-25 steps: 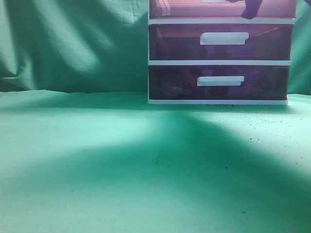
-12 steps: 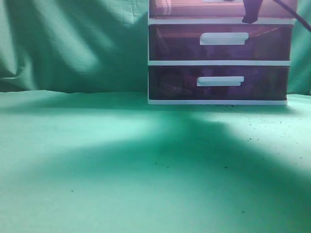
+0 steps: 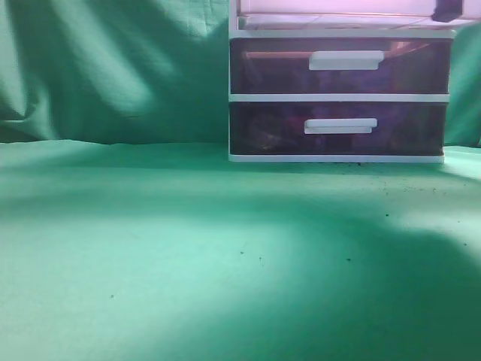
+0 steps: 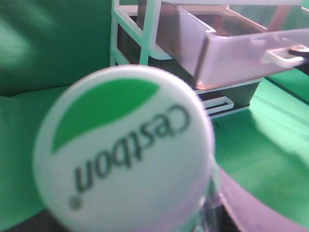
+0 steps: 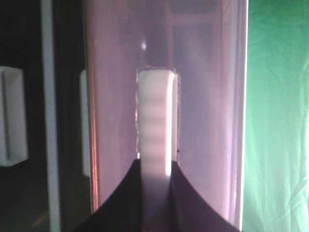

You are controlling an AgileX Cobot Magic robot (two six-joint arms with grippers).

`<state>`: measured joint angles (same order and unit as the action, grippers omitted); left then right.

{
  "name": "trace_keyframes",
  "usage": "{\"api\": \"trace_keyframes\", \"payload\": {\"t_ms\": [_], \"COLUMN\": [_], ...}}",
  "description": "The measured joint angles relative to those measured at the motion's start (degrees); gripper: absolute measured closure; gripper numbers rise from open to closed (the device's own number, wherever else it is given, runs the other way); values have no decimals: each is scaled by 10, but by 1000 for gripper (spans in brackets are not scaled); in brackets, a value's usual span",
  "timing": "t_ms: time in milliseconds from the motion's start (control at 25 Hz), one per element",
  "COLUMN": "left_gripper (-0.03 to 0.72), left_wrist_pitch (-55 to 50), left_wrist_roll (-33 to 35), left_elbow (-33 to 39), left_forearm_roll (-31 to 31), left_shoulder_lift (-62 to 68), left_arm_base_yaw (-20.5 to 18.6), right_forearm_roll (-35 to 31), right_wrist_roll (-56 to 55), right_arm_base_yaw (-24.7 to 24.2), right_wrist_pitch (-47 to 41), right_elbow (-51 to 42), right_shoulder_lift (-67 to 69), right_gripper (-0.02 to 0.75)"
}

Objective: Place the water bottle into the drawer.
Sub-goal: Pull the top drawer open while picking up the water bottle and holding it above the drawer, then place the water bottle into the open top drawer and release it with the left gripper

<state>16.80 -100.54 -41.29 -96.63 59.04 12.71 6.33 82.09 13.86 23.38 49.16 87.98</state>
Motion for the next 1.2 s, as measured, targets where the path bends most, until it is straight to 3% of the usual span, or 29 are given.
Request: {"api": "trace_keyframes", "payload": {"t_ms": [280,600,800,1000,1200], "left_gripper": [370,370,370,370,401], "left_wrist_pitch": [0,0,17,71,167], "left_wrist_roll": [0,0,0,-12,-81], "left_elbow": [0,0,-16,-132,-316], "left_forearm_roll": [0,0,-1,-27,-69], "left_shoulder_lift": [0,0,1,12,86], "left_arm_base_yaw": [0,0,0,0,0], "right_forearm_roll": [2,-1,-12,-22,-24], "right_wrist_roll": [-35,-64,-43,-5,-1], "right_arm_base_yaw": [0,50,55,56,56], "right_wrist_pitch": [7,7,-4,-20,-22], "right_elbow": [-70,-82,-82,-82,-82], "right_shoulder_lift": [-59,-64,-64,-66,-66], "right_gripper": [641,641,641,641,641]}}
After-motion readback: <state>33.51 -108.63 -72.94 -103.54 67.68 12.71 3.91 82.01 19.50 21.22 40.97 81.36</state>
